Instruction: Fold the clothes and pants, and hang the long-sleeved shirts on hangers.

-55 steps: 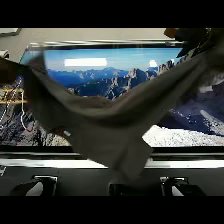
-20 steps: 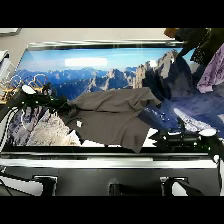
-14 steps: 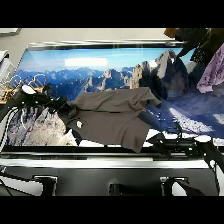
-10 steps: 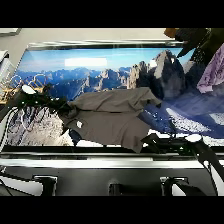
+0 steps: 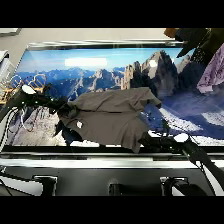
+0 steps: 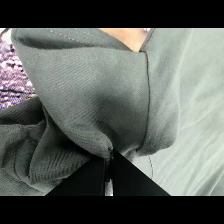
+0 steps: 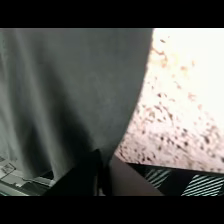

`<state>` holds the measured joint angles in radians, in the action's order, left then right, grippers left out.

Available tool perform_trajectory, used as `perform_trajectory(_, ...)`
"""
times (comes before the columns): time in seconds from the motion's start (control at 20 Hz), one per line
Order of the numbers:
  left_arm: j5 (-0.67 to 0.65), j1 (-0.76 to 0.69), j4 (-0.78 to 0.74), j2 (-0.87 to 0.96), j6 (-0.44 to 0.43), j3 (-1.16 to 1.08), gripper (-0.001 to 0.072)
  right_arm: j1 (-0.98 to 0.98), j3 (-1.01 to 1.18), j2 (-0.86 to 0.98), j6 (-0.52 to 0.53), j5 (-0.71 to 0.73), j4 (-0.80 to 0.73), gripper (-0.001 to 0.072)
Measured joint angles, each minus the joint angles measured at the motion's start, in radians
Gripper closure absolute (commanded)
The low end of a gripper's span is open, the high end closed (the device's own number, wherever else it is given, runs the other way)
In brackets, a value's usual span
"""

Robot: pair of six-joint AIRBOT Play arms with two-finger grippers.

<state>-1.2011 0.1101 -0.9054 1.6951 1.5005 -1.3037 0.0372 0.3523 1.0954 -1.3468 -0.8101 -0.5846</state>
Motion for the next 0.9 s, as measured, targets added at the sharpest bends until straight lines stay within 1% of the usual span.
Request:
perform_trajectory(0.25, -0.009, 0.019, 0.006, -0.035, -0.007, -0.047, 0.0688, 0.028, 0.081, -0.09, 0.0, -0.002, 0.05, 0.068)
perform_trajectory(0.4, -0.025, 0.05, 0.04, -0.102, -0.009, -0.147, 0.0688, 0.032, 0.24, -0.19, -0.008, -0.04, 0.054, 0.068)
perform_trajectory(0.5, -0.034, 0.074, 0.06, -0.169, -0.009, -0.235, 0.0688, 0.034, 0.391, -0.259, -0.03, -0.055, 0.032, 0.068)
perform_trajectory(0.7, -0.042, 0.129, 0.073, -0.36, 0.004, -0.404, 0.0688, 0.034, 0.758, -0.389, -0.125, -0.053, -0.086, 0.068)
perform_trajectory(0.9, -0.043, 0.176, -0.014, -0.604, 0.086, -0.477, 0.0688, 0.034, 1.131, -0.487, -0.272, -0.038, -0.299, 0.068)
